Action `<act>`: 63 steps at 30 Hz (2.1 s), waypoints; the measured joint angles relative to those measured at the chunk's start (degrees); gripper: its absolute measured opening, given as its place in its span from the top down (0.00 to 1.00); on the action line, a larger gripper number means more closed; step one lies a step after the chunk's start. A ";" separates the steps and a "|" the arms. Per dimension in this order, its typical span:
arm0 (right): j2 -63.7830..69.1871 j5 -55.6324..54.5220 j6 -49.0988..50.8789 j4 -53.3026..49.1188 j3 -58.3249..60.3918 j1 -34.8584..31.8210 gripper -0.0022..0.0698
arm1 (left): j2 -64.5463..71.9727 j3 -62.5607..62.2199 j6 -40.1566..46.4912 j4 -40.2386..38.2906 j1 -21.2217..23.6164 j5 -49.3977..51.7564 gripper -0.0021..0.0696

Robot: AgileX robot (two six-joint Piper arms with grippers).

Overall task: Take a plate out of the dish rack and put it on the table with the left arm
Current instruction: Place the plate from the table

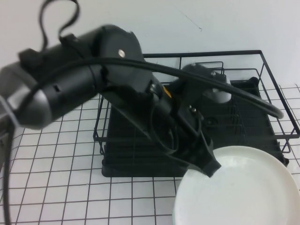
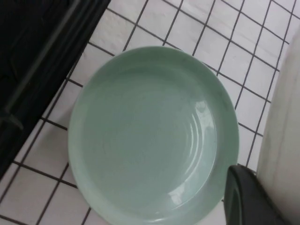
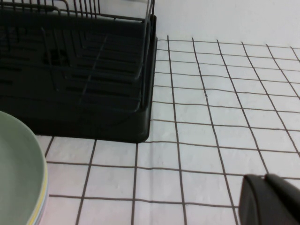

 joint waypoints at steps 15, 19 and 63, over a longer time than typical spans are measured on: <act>0.00 0.00 0.00 0.00 0.00 0.00 0.97 | 11.43 0.73 -5.51 -1.48 -0.42 -4.61 0.87; 0.00 0.00 0.00 0.00 0.00 0.00 0.97 | 13.28 0.73 -5.76 -1.63 -0.42 -4.61 0.87; 0.00 0.00 0.00 0.00 0.00 0.00 0.97 | 18.93 -3.46 -6.57 3.18 1.27 -1.77 0.39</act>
